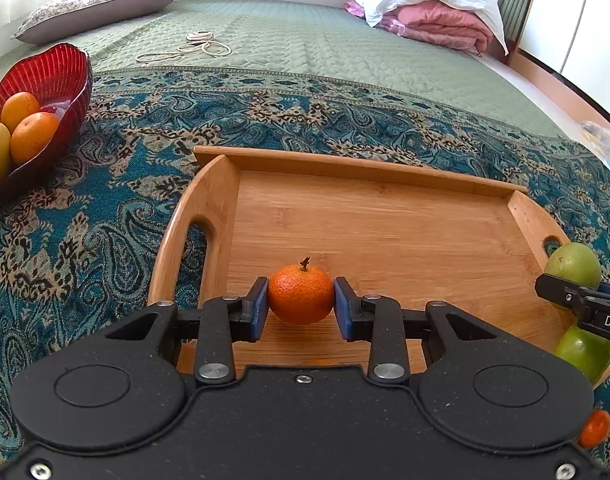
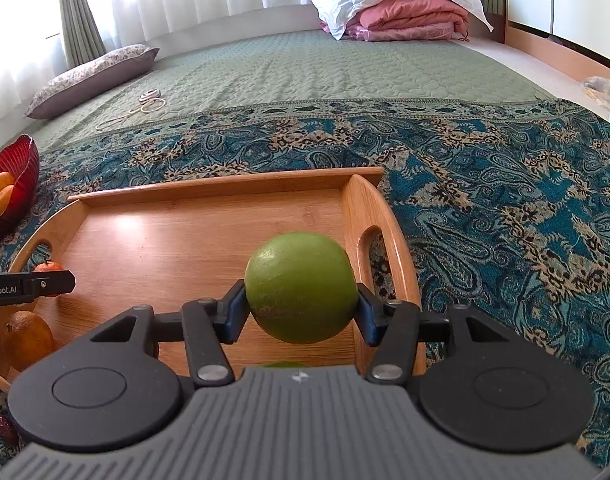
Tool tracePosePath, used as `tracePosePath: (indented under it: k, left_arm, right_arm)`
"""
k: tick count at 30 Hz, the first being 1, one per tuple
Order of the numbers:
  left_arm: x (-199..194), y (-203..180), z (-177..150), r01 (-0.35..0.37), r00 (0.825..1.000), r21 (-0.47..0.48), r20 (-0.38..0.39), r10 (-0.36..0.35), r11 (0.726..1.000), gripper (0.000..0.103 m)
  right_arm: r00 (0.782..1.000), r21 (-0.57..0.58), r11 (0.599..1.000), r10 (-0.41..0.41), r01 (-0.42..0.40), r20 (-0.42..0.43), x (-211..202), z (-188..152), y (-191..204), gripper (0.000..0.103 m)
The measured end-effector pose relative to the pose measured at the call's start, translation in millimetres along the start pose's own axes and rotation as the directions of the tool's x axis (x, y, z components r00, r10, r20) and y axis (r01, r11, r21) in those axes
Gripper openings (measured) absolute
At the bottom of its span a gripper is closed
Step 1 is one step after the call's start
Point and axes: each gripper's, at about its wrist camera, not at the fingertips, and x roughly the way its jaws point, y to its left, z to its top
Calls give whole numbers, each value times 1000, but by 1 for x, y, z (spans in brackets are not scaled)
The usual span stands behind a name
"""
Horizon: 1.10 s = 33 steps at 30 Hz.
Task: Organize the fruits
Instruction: 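Carry the tangerine in left tool and green fruit in right tool over the tray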
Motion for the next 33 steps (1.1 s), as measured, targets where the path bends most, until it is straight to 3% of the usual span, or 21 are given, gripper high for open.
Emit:
tracePosePath:
  k: [33]
  left_arm:
    - [3,-2,-7,-14,1000,42,2,14,999,33]
  right_arm:
    - [999,-28,999,-16,14,-47,10,-8,5,59]
